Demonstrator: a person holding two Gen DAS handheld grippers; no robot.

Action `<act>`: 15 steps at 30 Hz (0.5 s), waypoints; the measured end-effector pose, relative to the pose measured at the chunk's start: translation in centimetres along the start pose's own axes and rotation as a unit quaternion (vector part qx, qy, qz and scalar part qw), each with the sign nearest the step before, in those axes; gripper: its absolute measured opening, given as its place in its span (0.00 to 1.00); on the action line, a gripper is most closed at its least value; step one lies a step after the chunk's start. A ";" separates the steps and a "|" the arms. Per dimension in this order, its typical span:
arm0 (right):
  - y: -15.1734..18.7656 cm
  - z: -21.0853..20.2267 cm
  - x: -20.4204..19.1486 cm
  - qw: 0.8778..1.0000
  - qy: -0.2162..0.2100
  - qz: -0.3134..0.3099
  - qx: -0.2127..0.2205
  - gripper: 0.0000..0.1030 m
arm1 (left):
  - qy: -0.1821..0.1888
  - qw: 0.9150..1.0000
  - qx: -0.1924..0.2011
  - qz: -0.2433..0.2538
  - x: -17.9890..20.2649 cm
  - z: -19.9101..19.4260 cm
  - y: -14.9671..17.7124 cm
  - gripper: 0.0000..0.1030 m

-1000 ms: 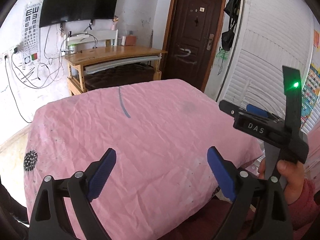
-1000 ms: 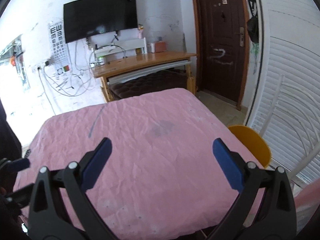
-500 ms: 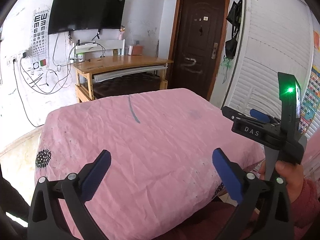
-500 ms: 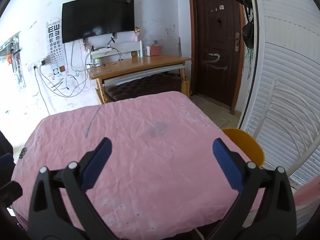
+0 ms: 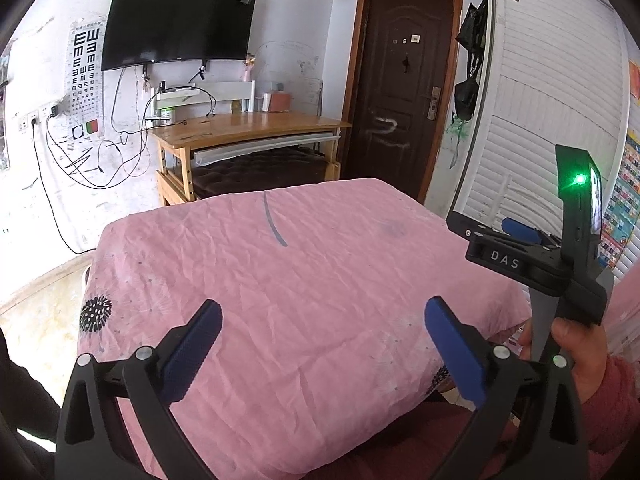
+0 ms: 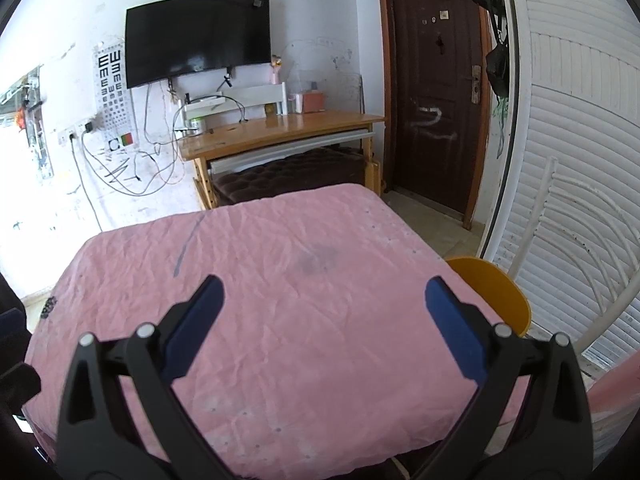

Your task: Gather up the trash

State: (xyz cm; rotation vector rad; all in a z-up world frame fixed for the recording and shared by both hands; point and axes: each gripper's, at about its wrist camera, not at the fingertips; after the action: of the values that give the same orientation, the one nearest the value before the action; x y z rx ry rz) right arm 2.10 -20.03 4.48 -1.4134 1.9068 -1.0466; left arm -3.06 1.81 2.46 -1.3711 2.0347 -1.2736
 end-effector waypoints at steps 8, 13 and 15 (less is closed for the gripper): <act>0.1 -0.2 -0.3 1.000 -0.002 -0.003 0.002 0.94 | -0.016 1.000 0.000 -0.003 -0.2 -0.1 -0.1 0.93; 0.1 -0.2 -0.4 1.000 -0.002 -0.004 0.000 0.94 | -0.017 1.000 -0.007 -0.009 -0.5 0.1 -0.1 0.93; 0.1 -0.2 -0.5 1.000 -0.002 -0.004 0.000 0.94 | -0.020 1.000 -0.010 -0.010 -0.6 0.2 -0.1 0.93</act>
State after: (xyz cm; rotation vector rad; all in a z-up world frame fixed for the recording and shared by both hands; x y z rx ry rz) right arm 2.02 -19.51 4.44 -1.4223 1.8996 -1.0461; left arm -2.61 2.26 2.36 -1.4169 2.0171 -1.2271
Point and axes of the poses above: each gripper's, at about its wrist camera, not at the fingertips, and z roughly the way its jaws point, x to its right, y to its underside, and after that the axes turned 8 degrees about y, right-handed
